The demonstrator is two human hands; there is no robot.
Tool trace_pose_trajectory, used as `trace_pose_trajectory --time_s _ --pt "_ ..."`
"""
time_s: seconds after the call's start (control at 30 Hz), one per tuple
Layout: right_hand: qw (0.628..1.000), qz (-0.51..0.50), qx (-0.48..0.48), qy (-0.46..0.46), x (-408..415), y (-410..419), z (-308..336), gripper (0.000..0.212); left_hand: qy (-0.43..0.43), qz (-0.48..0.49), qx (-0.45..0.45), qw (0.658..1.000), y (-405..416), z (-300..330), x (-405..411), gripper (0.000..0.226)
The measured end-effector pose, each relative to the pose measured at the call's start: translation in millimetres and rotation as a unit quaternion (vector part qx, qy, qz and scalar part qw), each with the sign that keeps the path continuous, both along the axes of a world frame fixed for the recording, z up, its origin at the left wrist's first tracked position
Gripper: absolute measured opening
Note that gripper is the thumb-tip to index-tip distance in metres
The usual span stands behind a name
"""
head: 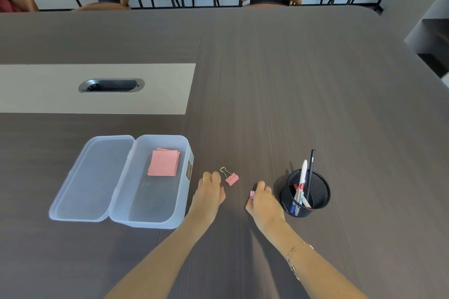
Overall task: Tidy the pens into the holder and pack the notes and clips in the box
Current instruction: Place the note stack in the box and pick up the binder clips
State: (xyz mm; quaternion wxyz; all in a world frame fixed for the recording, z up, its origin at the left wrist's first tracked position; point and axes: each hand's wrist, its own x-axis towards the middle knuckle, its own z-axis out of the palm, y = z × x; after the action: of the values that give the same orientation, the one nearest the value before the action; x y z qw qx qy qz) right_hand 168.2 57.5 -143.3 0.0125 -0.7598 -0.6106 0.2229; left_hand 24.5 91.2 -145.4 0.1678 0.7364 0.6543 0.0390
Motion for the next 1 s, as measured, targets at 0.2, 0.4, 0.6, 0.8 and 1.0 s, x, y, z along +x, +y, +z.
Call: trace_pose_trajectory --time_s 0.2,0.4,0.6,0.8,1.0 --pt "1.0 0.025 0.009 0.011 5.1 1.0 -3.8 0.02 0.048 -0.056 0.019 0.997 26.3 5.9 15.7 0.043" --pt "0.999 0.039 0.005 0.016 7.8 7.1 -3.2 0.02 0.11 -0.131 -0.012 0.985 28.6 -2.0 16.9 0.03" --pt "0.999 0.038 -0.003 0.025 8.4 12.8 -1.9 0.02 0.161 -0.132 -0.098 0.973 27.9 8.1 14.4 0.034" --pt "0.998 0.034 -0.007 0.045 6.8 12.6 -0.2 0.014 0.198 -0.124 0.003 0.972 19.0 17.7 11.5 0.052" --pt "0.965 -0.038 0.021 0.258 -11.0 23.3 28.0 0.021 0.019 -0.01 0.059 0.998 35.2 90.3 -18.5 0.021"
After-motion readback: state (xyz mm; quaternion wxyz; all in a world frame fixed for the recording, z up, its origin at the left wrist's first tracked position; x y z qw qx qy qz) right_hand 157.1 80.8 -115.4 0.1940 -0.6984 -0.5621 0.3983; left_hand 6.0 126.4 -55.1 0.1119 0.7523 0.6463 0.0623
